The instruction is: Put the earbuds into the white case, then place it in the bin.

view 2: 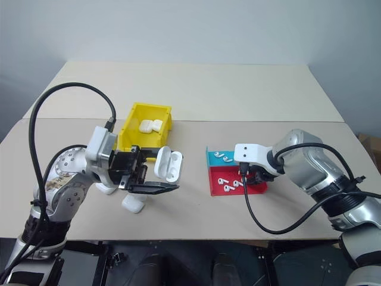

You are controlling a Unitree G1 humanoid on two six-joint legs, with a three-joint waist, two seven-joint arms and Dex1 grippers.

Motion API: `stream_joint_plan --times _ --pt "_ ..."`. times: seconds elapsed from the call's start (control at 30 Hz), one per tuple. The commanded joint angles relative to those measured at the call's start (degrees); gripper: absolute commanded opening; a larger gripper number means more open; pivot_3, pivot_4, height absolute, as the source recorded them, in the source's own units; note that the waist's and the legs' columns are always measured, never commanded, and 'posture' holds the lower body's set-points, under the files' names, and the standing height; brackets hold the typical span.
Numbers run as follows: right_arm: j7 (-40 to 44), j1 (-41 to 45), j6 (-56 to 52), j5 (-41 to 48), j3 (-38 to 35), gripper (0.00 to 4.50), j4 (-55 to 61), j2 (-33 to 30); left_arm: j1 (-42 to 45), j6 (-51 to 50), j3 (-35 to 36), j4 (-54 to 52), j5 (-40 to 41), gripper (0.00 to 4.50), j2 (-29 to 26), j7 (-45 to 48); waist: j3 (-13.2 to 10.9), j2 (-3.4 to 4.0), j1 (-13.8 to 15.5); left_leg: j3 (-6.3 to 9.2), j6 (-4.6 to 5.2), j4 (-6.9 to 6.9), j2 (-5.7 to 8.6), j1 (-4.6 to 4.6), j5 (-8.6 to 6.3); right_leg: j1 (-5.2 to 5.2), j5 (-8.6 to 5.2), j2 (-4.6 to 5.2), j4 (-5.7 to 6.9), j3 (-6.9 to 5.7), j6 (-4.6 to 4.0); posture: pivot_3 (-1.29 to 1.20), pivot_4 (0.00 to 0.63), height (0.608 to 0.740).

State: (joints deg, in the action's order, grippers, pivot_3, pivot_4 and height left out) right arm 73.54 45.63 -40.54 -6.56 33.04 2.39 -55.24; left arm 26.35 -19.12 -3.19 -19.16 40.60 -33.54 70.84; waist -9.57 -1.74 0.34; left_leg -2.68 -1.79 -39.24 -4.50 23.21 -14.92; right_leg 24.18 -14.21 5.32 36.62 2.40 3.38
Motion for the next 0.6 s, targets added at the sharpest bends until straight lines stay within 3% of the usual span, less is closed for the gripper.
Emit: stream_joint_plan --times 0.03,0.57,0.6 --pt "0.6 -0.2 0.8 -0.6 -2.0 2.36 1.3 -0.2 -0.1 -0.1 1.8 -1.8 1.1 2.77 -0.5 -0.3 0.0 0.00 0.0 0.00 0.00 0.00 0.00 0.00 0.00 0.00 0.00 0.00 0.00 0.00 0.00 0.00 0.150 0.740" --pt "0.4 -1.3 0.4 -1.1 -1.9 2.36 1.5 0.9 -0.5 -0.2 1.9 -2.3 0.7 2.77 -0.9 -0.9 0.0 0.00 0.0 0.00 0.00 0.00 0.00 -0.01 0.00 -0.02 0.00 0.00 0.00 0.00 0.00 0.00 0.150 0.740" --pt "0.3 -1.6 0.5 -1.4 -1.8 2.17 1.5 0.8 -0.6 -0.2 1.9 -2.4 0.7 2.77 -0.9 -0.9 0.0 0.00 0.0 0.00 0.00 0.00 0.00 -0.02 0.00 -0.03 0.00 0.00 0.00 0.00 0.00 0.00 0.150 0.740"
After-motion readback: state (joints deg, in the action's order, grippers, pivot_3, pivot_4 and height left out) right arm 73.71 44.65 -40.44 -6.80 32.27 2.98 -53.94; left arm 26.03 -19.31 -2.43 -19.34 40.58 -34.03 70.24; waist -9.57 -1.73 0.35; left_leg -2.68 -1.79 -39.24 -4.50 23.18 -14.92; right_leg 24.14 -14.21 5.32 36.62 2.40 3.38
